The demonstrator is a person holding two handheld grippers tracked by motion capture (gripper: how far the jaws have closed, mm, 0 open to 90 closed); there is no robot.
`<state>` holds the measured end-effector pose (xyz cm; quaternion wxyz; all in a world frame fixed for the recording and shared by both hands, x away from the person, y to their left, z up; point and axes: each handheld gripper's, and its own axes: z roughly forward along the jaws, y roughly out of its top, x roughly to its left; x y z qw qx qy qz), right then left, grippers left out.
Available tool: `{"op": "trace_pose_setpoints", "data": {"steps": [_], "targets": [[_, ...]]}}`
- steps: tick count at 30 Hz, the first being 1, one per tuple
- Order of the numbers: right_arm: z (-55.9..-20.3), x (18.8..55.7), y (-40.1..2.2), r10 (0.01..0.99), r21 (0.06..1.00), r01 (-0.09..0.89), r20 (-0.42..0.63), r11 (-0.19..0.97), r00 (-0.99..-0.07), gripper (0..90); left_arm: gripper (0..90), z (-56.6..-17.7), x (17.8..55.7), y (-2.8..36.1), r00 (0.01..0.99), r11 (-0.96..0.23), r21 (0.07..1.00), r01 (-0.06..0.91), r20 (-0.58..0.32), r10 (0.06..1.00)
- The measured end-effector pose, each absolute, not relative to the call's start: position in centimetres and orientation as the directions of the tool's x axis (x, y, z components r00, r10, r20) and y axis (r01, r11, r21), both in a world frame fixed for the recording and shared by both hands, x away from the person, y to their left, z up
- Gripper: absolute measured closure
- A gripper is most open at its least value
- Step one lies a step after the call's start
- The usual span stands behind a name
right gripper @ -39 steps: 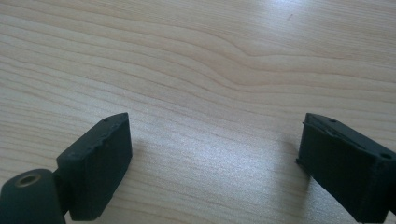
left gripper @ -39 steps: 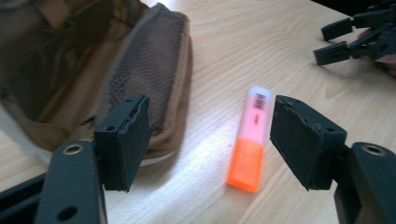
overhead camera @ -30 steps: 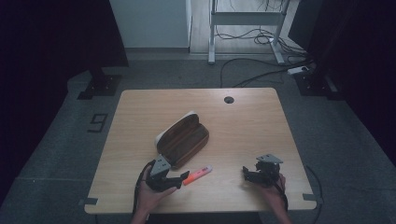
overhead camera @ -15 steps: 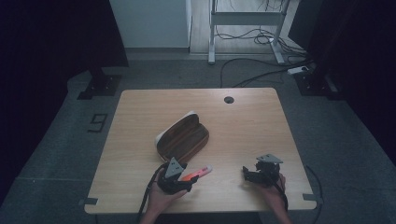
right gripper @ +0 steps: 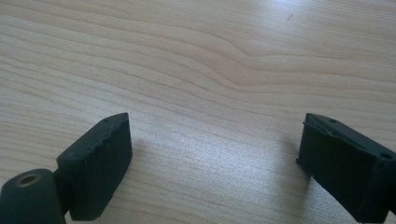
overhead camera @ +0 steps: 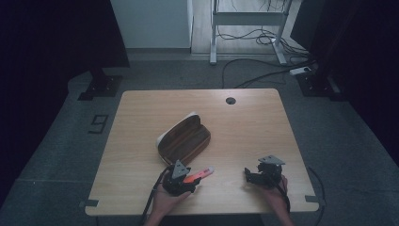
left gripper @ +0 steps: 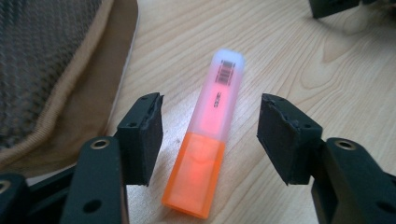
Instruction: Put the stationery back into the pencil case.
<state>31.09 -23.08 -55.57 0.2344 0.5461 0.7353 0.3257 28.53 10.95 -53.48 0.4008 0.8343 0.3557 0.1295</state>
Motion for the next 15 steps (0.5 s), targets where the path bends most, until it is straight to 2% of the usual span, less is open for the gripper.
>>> {"op": "trace_pose_setpoints", "data": {"steps": [9, 15], "targets": [[-55.6, 31.1, -23.1, 0.956, 0.735, 0.65, 0.011, 0.191, -0.294, 9.2, 48.8, -54.2, 28.4, 10.4, 0.717, -0.462, 0.74, 0.489, -0.039, 0.696], [-55.6, 31.1, -23.1, 0.956, 0.735, 0.65, 0.011, 0.191, -0.294, 9.2, 57.9, -54.7, 28.4, 10.1, 0.716, -0.494, 0.72, 0.488, -0.006, 0.698]]}}
